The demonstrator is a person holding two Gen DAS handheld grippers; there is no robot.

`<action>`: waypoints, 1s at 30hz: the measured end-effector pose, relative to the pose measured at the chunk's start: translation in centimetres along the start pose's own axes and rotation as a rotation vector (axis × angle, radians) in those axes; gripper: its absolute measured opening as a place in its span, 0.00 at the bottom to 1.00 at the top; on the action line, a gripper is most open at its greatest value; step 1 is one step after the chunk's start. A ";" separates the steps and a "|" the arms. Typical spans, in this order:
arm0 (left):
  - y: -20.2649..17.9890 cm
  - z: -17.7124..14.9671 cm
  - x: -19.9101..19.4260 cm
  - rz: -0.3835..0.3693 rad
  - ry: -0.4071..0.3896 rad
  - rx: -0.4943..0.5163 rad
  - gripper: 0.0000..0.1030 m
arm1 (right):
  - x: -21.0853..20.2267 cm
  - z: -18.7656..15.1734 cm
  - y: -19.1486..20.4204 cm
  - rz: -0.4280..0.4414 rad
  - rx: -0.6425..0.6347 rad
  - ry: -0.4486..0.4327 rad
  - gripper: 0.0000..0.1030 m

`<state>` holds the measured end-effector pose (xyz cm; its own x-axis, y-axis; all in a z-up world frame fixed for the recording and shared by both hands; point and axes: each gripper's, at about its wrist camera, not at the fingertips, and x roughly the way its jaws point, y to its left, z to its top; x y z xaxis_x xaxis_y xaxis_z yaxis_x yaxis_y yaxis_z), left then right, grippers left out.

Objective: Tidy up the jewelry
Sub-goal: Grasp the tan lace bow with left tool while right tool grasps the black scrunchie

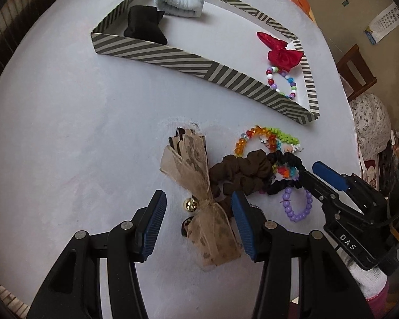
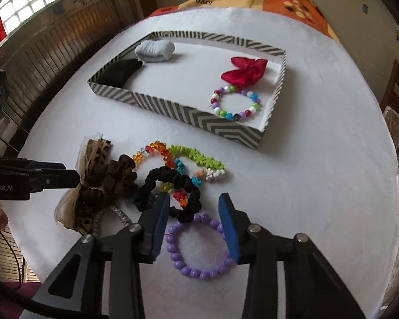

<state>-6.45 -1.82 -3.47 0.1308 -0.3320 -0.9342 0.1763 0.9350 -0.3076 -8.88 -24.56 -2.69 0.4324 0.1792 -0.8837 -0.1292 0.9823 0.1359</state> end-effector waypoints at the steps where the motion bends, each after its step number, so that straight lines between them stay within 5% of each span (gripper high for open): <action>1: -0.1 0.1 0.3 0.010 0.002 0.004 0.41 | 0.2 0.0 -0.1 0.005 0.001 0.004 0.38; 9: -0.3 0.5 2.2 0.034 0.013 0.012 0.38 | 1.9 0.5 -0.6 0.076 0.008 0.027 0.12; 11: -0.2 0.5 2.4 0.019 -0.003 0.014 0.11 | 2.0 0.5 -0.5 0.078 0.008 0.025 0.09; 21: -0.8 1.6 -2.4 -0.059 -0.098 0.060 0.06 | -2.8 1.9 -1.0 0.153 0.047 -0.068 0.06; 30: -1.4 4.7 -7.2 -0.065 -0.205 0.096 0.06 | -5.8 3.9 -1.7 0.133 0.069 -0.141 0.06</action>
<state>-3.05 -1.33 4.56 0.3101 -0.4190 -0.8534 0.2816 0.8978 -0.3385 -7.67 -27.02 3.95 0.5373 0.3084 -0.7850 -0.1344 0.9501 0.2814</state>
